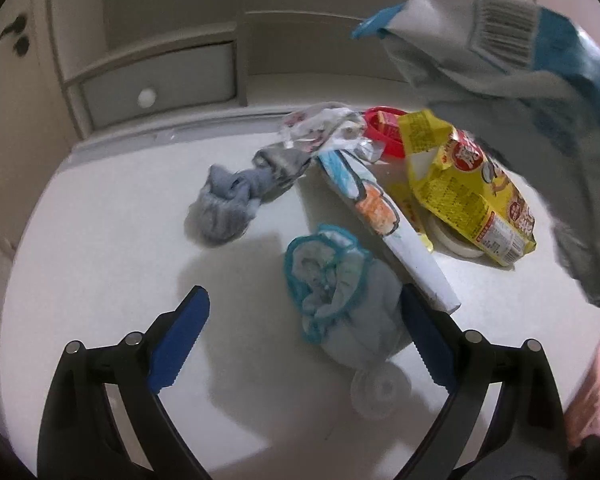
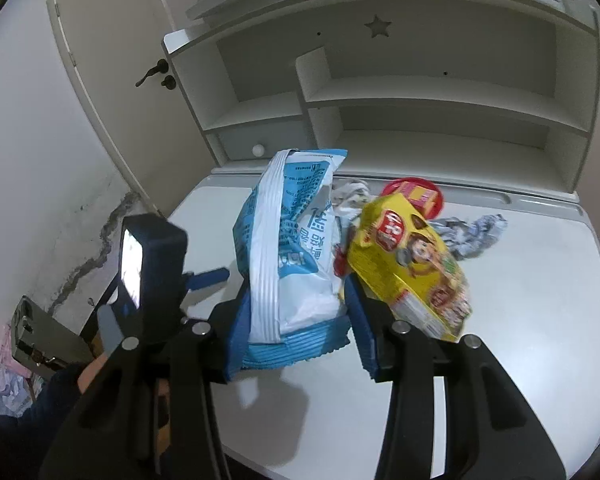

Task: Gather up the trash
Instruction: 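Grasp the blue sock with the left tool while the right tool grasps the blue snack bag, then carry sock and snack bag over the bin and open both tools to drop them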

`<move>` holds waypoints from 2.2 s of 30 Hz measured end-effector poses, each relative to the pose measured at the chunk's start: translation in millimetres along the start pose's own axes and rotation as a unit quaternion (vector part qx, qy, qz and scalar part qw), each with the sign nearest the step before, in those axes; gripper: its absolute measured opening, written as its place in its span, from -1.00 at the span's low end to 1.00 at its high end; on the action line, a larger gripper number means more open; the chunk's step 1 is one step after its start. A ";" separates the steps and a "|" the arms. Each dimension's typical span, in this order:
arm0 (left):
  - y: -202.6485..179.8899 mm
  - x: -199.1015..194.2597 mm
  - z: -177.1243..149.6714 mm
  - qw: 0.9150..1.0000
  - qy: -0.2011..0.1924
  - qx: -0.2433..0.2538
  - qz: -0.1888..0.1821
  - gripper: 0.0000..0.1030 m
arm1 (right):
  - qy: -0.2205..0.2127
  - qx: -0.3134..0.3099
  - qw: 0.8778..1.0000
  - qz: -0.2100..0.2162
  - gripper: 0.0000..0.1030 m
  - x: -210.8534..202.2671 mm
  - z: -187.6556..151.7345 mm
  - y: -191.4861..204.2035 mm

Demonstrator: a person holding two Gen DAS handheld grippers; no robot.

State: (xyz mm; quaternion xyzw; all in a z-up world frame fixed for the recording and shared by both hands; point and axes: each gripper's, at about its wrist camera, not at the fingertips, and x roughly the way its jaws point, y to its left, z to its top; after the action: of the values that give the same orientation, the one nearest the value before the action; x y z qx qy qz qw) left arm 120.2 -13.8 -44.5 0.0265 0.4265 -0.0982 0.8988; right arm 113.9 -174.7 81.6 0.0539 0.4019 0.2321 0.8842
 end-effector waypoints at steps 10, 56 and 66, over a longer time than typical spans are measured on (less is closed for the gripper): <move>-3.4 -4.2 2.9 1.000 0.009 0.011 -0.010 -0.63 | -0.009 0.038 0.999 -0.029 -0.13 -45.5 -38.4 -52.1; -540.4 35.6 -149.3 0.888 0.113 0.326 -0.303 -0.69 | 0.119 0.450 0.836 -0.290 -0.12 -184.7 -433.7 -404.1; -545.1 41.8 -153.7 0.885 0.123 0.331 -0.305 -0.69 | 0.096 0.442 0.841 -0.298 0.49 -191.8 -425.2 -404.8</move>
State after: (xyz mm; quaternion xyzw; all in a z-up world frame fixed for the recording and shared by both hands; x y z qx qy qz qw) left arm -79.6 -533.9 -154.6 0.2026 0.4636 -0.4985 0.7039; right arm -159.5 -659.3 -186.3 0.2942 0.5410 -0.2404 0.7503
